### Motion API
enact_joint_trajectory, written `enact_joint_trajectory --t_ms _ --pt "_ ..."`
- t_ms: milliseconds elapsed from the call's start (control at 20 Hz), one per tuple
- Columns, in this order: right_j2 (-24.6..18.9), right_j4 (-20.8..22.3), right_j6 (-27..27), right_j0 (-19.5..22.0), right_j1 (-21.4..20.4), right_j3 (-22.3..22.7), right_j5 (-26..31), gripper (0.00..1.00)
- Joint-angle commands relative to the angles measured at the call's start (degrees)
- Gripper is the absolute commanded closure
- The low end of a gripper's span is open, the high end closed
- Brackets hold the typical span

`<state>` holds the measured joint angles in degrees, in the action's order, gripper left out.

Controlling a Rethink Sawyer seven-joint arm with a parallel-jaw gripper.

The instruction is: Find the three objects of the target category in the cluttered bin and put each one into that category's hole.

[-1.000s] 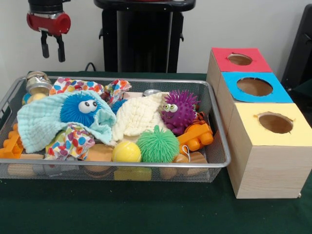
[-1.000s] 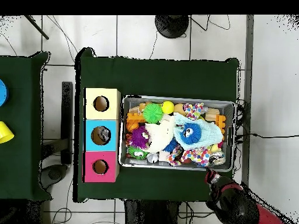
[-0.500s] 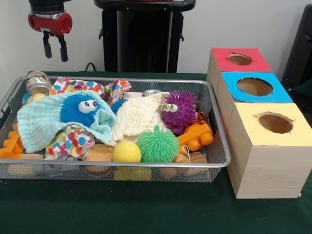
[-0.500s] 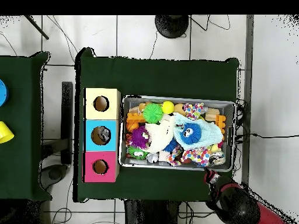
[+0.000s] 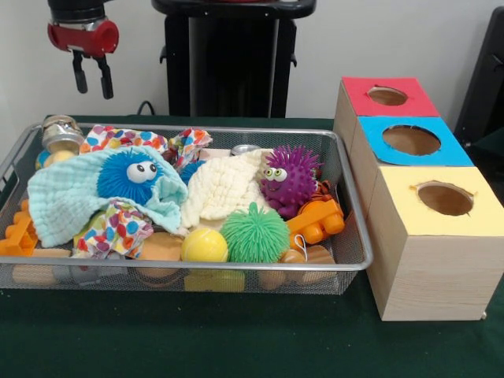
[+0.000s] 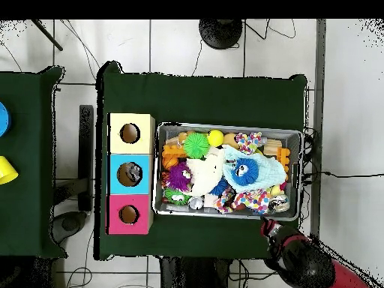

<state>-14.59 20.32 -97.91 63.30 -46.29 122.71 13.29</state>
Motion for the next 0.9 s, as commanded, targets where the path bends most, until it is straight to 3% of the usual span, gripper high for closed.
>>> enact_joint_trajectory --t_ms 50,900 --pt "-4.95 -0.35 1.04 0.39 0.39 -5.27 7.08 0.00" --pt "-7.09 -0.39 3.74 2.34 1.01 -9.27 12.00 0.00"
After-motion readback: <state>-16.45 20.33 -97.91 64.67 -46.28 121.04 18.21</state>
